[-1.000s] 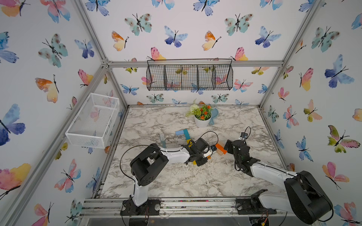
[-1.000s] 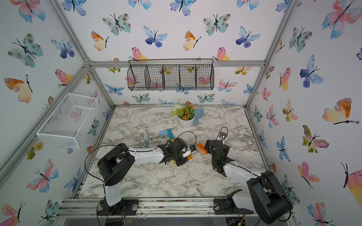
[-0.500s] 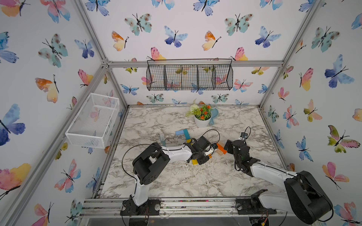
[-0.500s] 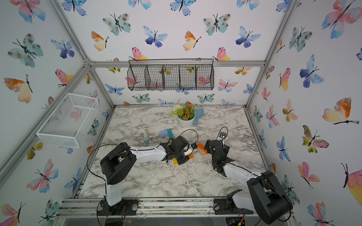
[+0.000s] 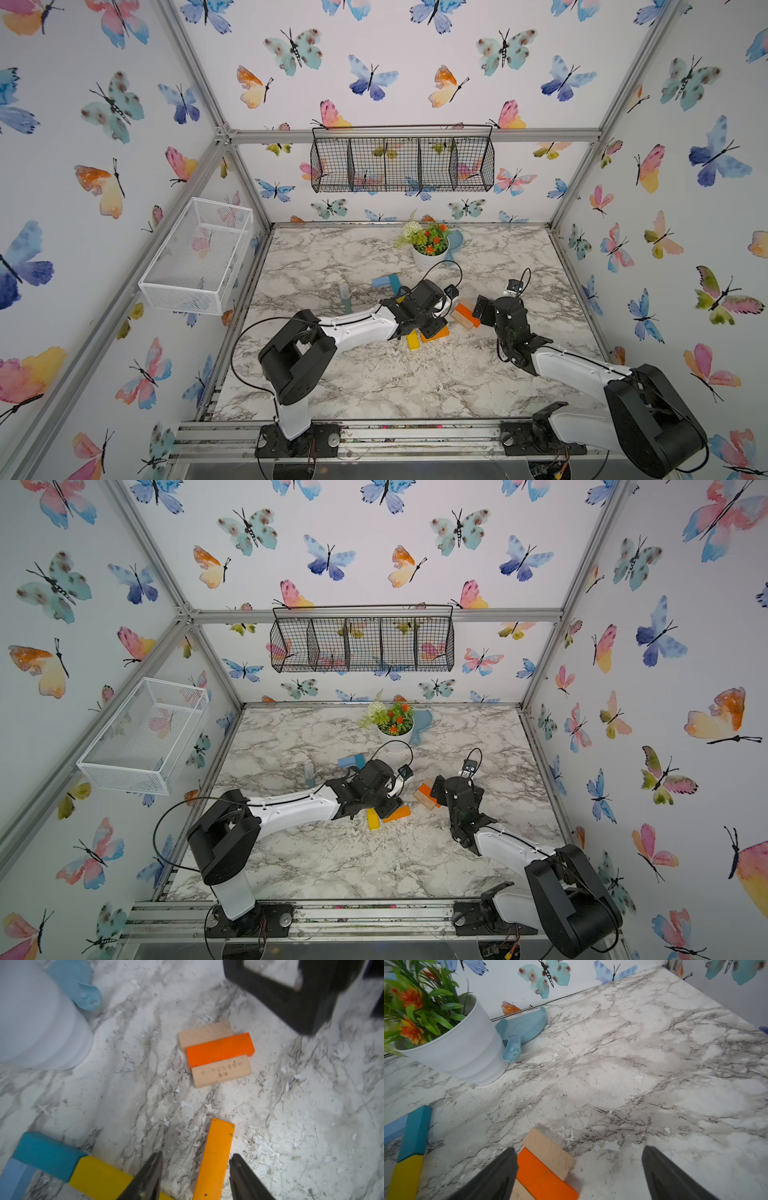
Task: Assemble a giraffe with building blocks
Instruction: Assemble the building block at the center of the board, then adjust the building block at the center of the board.
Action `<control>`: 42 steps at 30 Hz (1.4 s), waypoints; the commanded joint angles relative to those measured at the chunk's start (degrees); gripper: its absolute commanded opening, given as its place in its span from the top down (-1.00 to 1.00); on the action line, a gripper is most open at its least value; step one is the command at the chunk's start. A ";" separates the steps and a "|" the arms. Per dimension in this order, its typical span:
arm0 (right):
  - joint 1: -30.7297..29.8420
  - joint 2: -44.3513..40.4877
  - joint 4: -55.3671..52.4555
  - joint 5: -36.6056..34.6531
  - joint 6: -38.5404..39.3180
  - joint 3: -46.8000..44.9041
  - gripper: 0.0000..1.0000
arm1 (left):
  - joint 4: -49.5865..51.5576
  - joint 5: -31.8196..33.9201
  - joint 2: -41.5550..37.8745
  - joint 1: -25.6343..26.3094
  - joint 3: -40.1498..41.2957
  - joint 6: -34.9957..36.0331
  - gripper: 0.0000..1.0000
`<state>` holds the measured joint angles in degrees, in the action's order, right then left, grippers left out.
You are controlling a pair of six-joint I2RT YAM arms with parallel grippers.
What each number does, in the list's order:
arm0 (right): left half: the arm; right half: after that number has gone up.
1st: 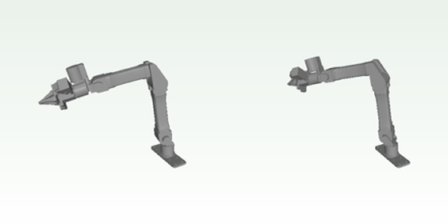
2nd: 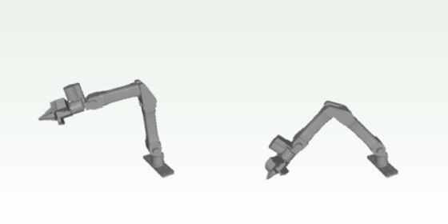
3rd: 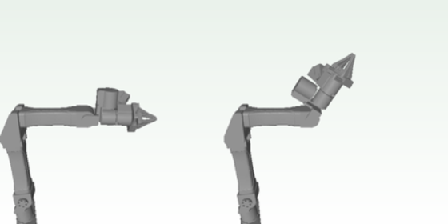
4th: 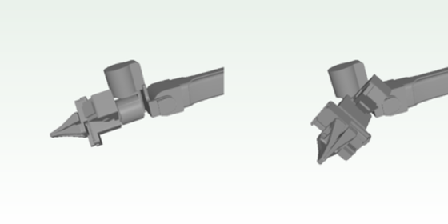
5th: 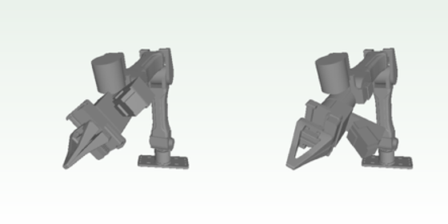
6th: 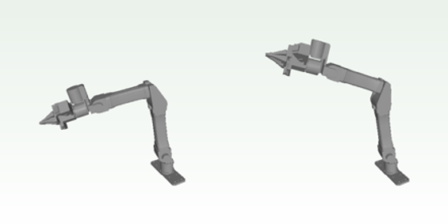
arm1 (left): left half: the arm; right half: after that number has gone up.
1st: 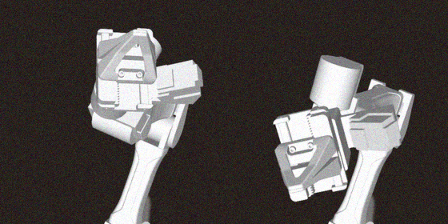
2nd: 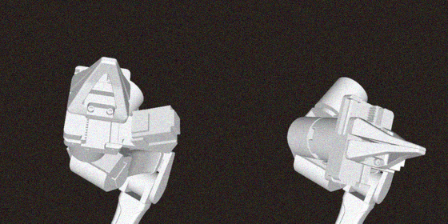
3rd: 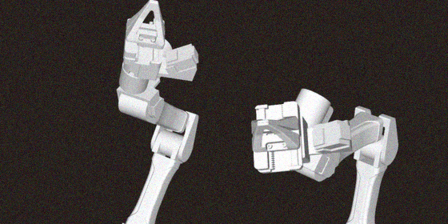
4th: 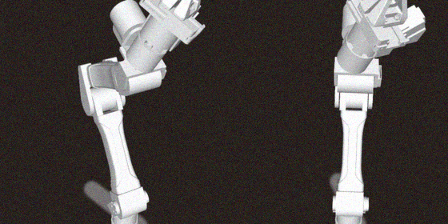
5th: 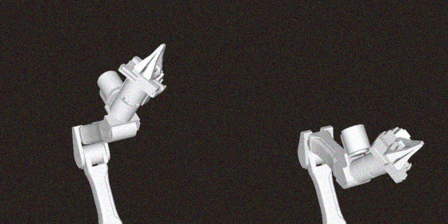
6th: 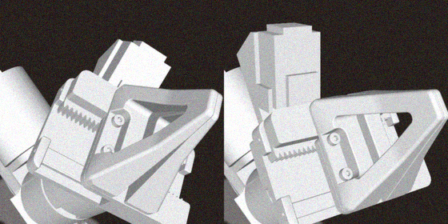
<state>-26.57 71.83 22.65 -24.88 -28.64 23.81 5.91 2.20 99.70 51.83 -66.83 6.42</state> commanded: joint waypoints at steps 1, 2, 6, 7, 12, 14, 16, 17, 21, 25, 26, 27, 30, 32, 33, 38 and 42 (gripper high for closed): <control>0.29 -1.75 2.13 2.66 1.16 -0.65 -0.97 | -3.58 4.45 -4.86 -3.36 2.10 -8.44 -0.62; 0.29 -2.07 2.05 2.41 1.02 -0.86 -0.97 | -4.20 4.19 -5.81 -4.07 2.75 -10.19 -0.94; 0.29 -2.24 -0.97 -3.27 -1.00 -0.56 -0.97 | -4.47 4.86 -5.38 -6.34 2.49 -15.20 -0.97; 0.37 -2.09 -2.36 -5.02 -1.81 -0.16 -0.97 | -3.32 4.18 -4.34 -6.78 1.46 -15.05 -0.97; 2.07 -2.24 -5.62 -8.08 -5.82 0.10 -0.97 | -0.60 3.30 1.50 -6.03 -4.44 -10.86 -0.97; 3.22 -2.70 -6.45 -7.89 -6.89 -0.06 -0.97 | 0.42 2.63 4.56 -5.20 -7.30 -10.31 -0.96; 4.82 -2.88 -7.20 -6.89 -8.15 -0.25 -0.97 | 1.16 1.09 7.42 -4.73 -9.89 -10.58 -0.97; 6.36 -2.88 -7.20 -4.95 -9.04 -0.53 -0.97 | 1.12 -0.38 8.76 -4.47 -10.89 -10.78 -0.99; 16.21 -0.63 -3.77 11.73 -11.13 -2.48 -0.97 | -1.17 -7.76 12.18 -3.42 -12.43 -11.93 -0.99; 19.06 1.75 -2.20 18.02 -10.88 -2.20 -0.97 | -3.76 -14.13 14.33 -2.46 -12.49 -12.73 -1.00; 19.09 1.51 -2.23 18.09 -10.90 -2.11 -0.97 | -4.32 -15.64 15.63 -2.35 -12.50 -13.04 -1.00; 19.10 1.18 -2.05 18.26 -10.82 -2.19 -0.97 | -4.95 -16.54 16.41 -2.35 -12.50 -13.25 -1.00; 19.10 -0.21 -1.02 18.58 -10.65 -2.98 -0.97 | -5.51 -19.08 18.62 -2.39 -13.34 -13.46 -1.00; 19.10 -0.88 -0.68 18.40 -10.60 -3.40 -0.97 | -5.46 -20.45 20.13 -2.37 -14.32 -13.62 -1.00; 19.10 -1.11 -0.59 18.38 -10.56 -3.50 -0.97 | -5.45 -20.91 20.86 -2.36 -14.74 -13.82 -0.99; 19.10 -1.52 0.71 19.17 -10.29 -4.12 -0.97 | -5.09 -23.32 23.72 -2.40 -16.78 -14.65 -0.97; 19.10 -1.69 1.24 19.71 -10.12 -4.30 -0.97 | -6.32 -25.98 24.49 -2.21 -16.00 -15.60 -0.97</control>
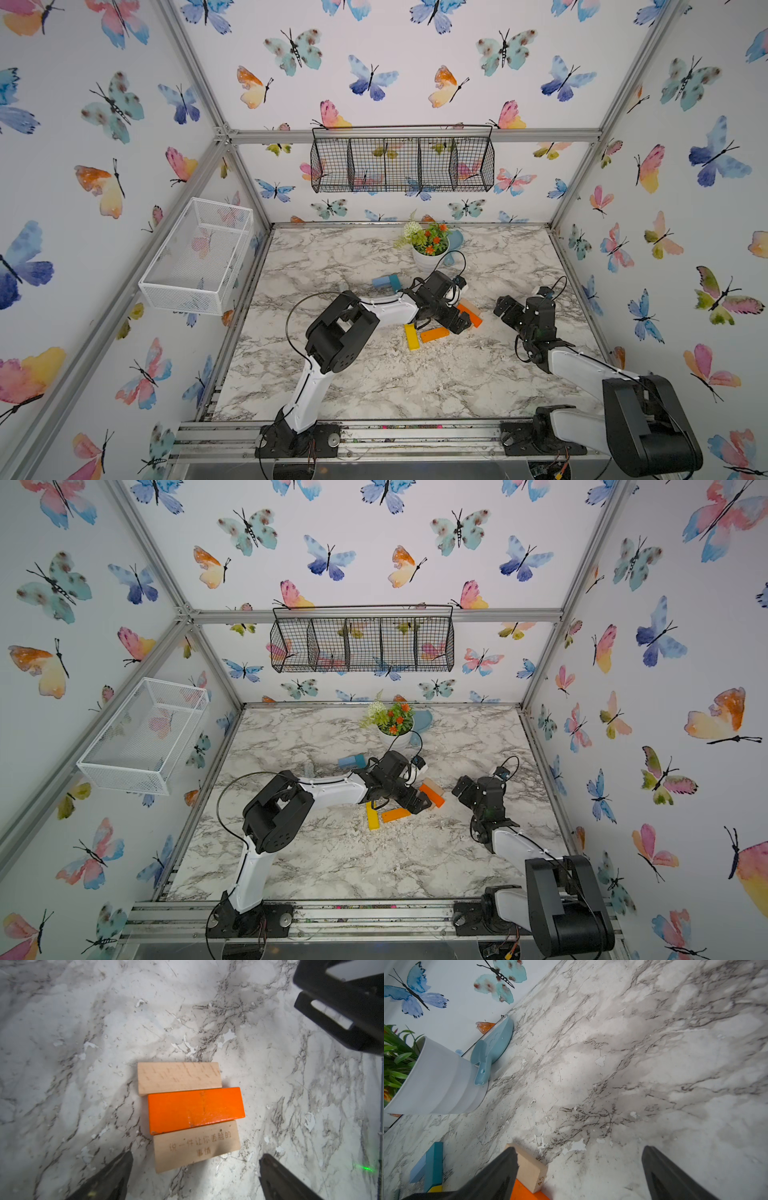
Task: Assemble a giraffe with building blocks
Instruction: Adjust the building block at the center of the board.
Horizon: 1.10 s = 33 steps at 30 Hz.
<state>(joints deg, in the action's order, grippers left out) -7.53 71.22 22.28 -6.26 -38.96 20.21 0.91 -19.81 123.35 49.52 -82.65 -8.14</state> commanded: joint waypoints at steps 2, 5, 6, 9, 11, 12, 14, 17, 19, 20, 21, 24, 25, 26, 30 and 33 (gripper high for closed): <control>0.06 -1.17 1.80 1.20 0.29 -0.86 -0.97 | -2.23 -4.57 0.80 0.32 0.72 -1.41 -0.97; 0.06 -1.43 1.80 1.07 0.29 -0.89 -0.97 | -2.36 -5.95 0.51 1.00 1.65 -2.53 -0.97; 0.06 -1.56 1.88 0.98 0.37 -1.02 -0.97 | -2.96 -6.56 0.18 1.19 2.68 -3.07 -0.97; 0.04 -1.85 2.26 1.15 0.38 -1.29 -0.97 | -6.77 -7.25 -1.40 2.24 6.31 -4.49 -0.97; 0.06 -1.94 2.33 1.28 0.38 -1.38 -0.97 | -8.46 -7.34 -1.80 2.84 7.53 -5.07 -0.97; 0.06 -2.13 2.33 1.42 0.38 -1.40 -0.97 | -8.85 -7.34 -1.65 3.24 7.58 -5.26 -0.97; 0.05 -2.39 2.46 1.38 0.38 -1.57 -0.97 | -9.20 -9.62 -1.10 3.94 7.29 -5.65 -0.97; 0.06 -2.64 2.50 1.12 0.31 -1.71 -0.97 | -9.28 -10.95 -0.50 4.96 6.72 -5.51 -0.97; 0.06 -3.00 2.26 0.91 0.38 -1.79 -0.97 | -9.21 -9.70 -1.24 5.05 7.02 -5.15 -0.97; 0.06 -3.17 2.24 0.82 0.38 -1.84 -0.97 | -8.99 -8.51 -1.84 4.87 7.22 -4.82 -0.97; 0.03 -3.28 2.24 0.64 0.38 -1.91 -0.97 | -8.62 -6.73 -2.58 4.46 7.33 -4.37 -0.97; 0.05 -3.71 2.11 0.46 0.38 -2.01 -0.97 | -7.83 -5.27 -4.06 1.82 6.95 -4.23 -0.97; 0.06 -3.80 2.09 0.38 0.38 -1.96 -0.97 | -7.51 -5.32 -4.40 0.60 6.49 -4.34 -0.97; 0.05 -3.84 2.15 0.39 0.38 -2.10 -0.97 | -7.33 -5.16 -4.51 -0.38 6.13 -4.51 -0.97; 0.05 -3.68 2.20 0.46 0.38 -2.10 -0.97 | -6.02 -5.21 -3.57 -3.18 2.78 -4.20 -0.97; 0.06 -3.68 2.23 0.55 0.40 -2.01 -0.97 | -3.82 -5.96 -1.15 -3.29 -1.07 -3.03 -0.97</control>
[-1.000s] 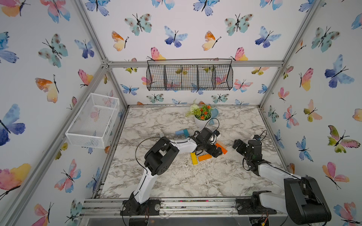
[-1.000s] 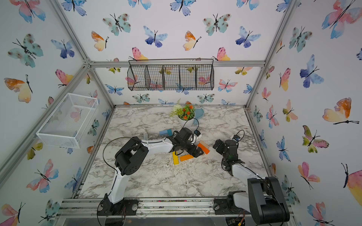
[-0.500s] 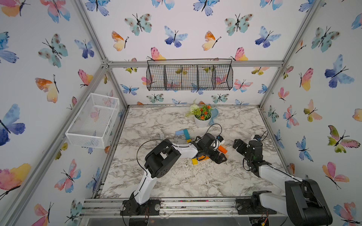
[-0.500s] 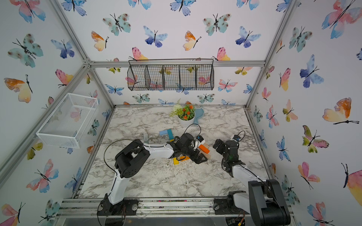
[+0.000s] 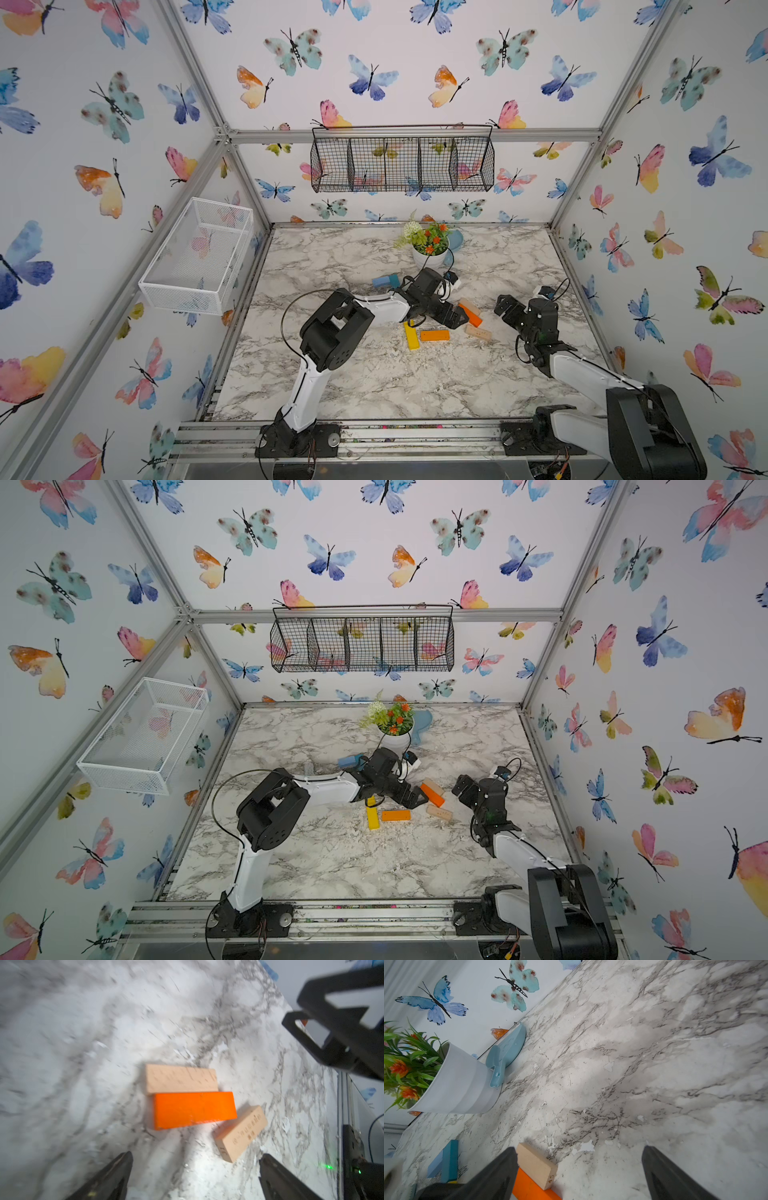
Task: Assemble a giraffe with building blocks
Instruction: Adjust the building block at the center of the board.
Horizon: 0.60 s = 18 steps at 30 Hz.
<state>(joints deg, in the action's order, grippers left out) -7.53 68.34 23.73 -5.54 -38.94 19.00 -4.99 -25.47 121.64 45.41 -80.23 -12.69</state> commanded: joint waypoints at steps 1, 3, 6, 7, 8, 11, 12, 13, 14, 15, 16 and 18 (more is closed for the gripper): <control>0.05 -0.82 0.84 -0.22 0.44 -0.77 -0.97 | 2.60 -0.76 1.61 0.83 -4.74 1.69 -0.97; 0.06 -0.70 0.84 -0.15 0.44 -0.79 -0.97 | 2.99 -1.30 3.21 0.82 -6.33 1.88 -0.97; 0.03 -0.77 0.89 0.09 0.53 -0.74 -0.97 | 3.00 -1.68 5.27 0.78 -7.80 1.69 -0.97; 0.06 -0.83 0.89 0.09 0.53 -0.79 -0.97 | 2.93 -3.54 5.80 0.82 -8.20 1.48 -0.97; 0.06 -0.77 0.98 0.01 0.53 -0.80 -0.97 | 2.60 -4.34 6.41 0.80 -8.56 1.28 -0.97; 0.04 -0.91 0.93 0.07 0.53 -0.81 -0.97 | 2.62 -5.02 7.68 1.21 -9.45 0.83 -0.97; 0.06 -0.99 0.95 0.09 0.62 -0.77 -0.97 | 2.63 -5.07 7.99 1.25 -9.51 0.78 -0.97; 0.06 -0.97 0.99 0.09 0.62 -0.81 -0.97 | 2.63 -5.18 8.11 1.31 -9.51 0.70 -0.97; 0.06 -1.03 0.97 0.08 0.66 -0.85 -0.97 | 2.63 -5.07 8.25 1.50 -9.51 0.73 -0.97; 0.06 -1.10 1.06 0.18 0.62 -0.90 -0.97 | 2.62 -5.11 8.35 1.61 -9.51 0.73 -0.97; 0.06 -0.99 1.13 0.30 0.62 -0.86 -0.97 | 2.57 -5.18 8.52 1.91 -9.47 0.73 -0.97; 0.06 -1.01 1.23 0.44 0.62 -0.89 -0.97 | 2.51 -5.26 8.85 2.13 -9.51 0.65 -0.97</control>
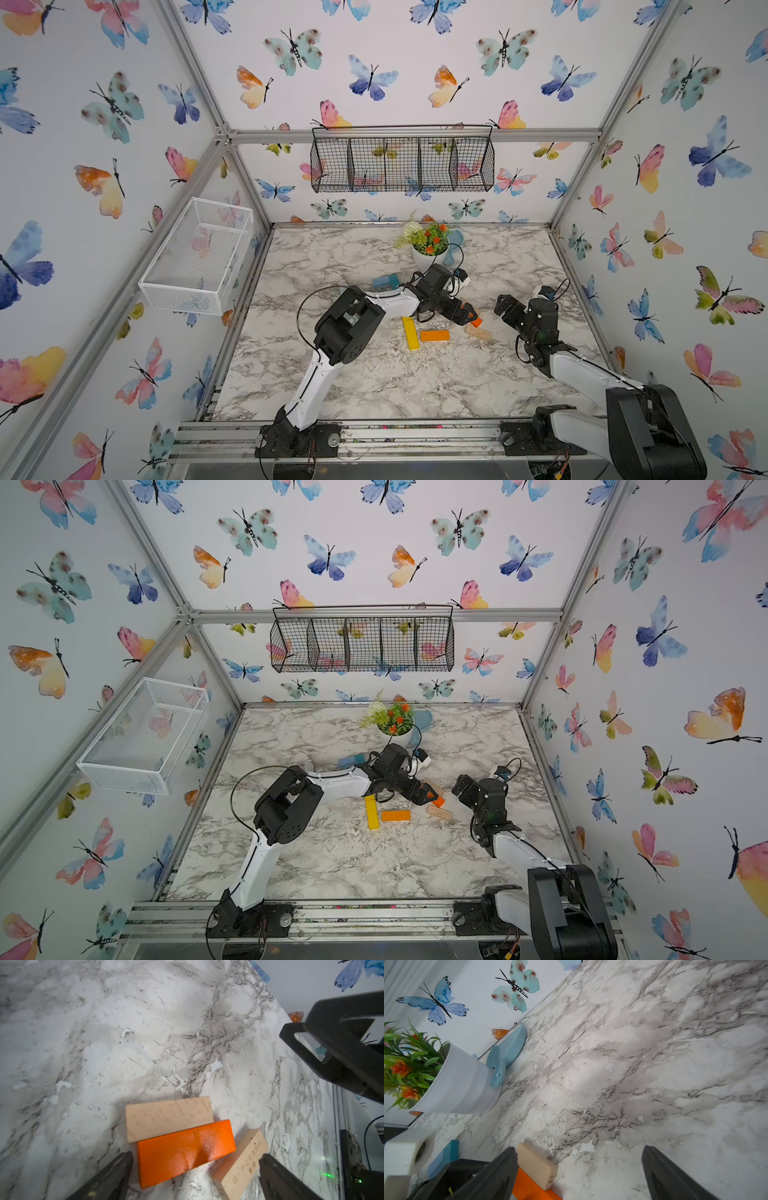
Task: Assemble a giraffe with building blocks
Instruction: Adjust the building block at the center of the board.
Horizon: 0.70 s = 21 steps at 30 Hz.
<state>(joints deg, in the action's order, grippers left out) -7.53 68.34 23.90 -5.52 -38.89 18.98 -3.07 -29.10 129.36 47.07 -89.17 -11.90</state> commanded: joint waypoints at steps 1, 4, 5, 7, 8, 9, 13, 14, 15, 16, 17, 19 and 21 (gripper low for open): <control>0.05 -1.07 1.06 0.50 0.62 -0.87 -0.97 | 0.58 -1.70 1.37 0.64 -0.65 -0.23 -0.97; 0.06 -1.09 1.06 0.49 0.66 -0.88 -0.97 | 0.68 -2.00 1.53 1.09 -0.47 -0.49 -0.97; 0.05 -1.08 1.06 0.51 0.66 -0.86 -0.97 | 0.62 -2.14 1.31 1.43 -0.16 -0.50 -0.97; 0.04 -1.18 1.06 0.49 0.66 -0.88 -0.97 | 0.51 -2.06 0.45 2.11 1.15 -0.52 -0.97; 0.06 -1.15 1.06 0.45 0.66 -0.88 -0.97 | 0.18 -1.97 -0.19 2.42 2.02 -0.62 -0.97; 0.06 -1.19 1.06 0.51 0.66 -0.87 -0.97 | -0.51 -1.92 -0.96 2.79 3.38 -1.01 -0.97; 0.06 -1.18 1.06 0.51 0.66 -0.88 -0.97 | -4.87 -1.87 -3.89 5.14 9.45 -3.21 -0.97; 0.06 -1.19 1.06 0.50 0.66 -0.94 -0.97 | -5.55 -2.00 -4.20 5.62 10.44 -3.83 -0.97; 0.06 -1.19 1.06 0.51 0.66 -0.96 -0.97 | -6.07 -2.01 -4.54 6.32 11.39 -4.43 -0.97; 0.06 -1.19 1.13 0.48 0.66 -0.91 -0.97 | -6.60 -2.16 -4.79 6.79 12.18 -4.90 -0.97; 0.06 -1.27 1.10 0.49 0.66 -0.96 -0.97 | -7.20 -2.21 -5.06 7.48 13.03 -5.37 -0.97; 0.06 -1.33 1.16 0.46 0.62 -1.05 -0.97 | -8.51 -2.27 -5.68 8.41 14.49 -6.36 -0.97; 0.06 -1.36 1.26 0.42 0.57 -1.12 -0.97 | -10.23 -2.44 -6.37 8.92 15.82 -7.62 -0.97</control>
<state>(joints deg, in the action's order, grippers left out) -7.53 67.85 24.38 -5.52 -38.79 18.90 -14.02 -29.98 123.96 55.07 -76.07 -16.21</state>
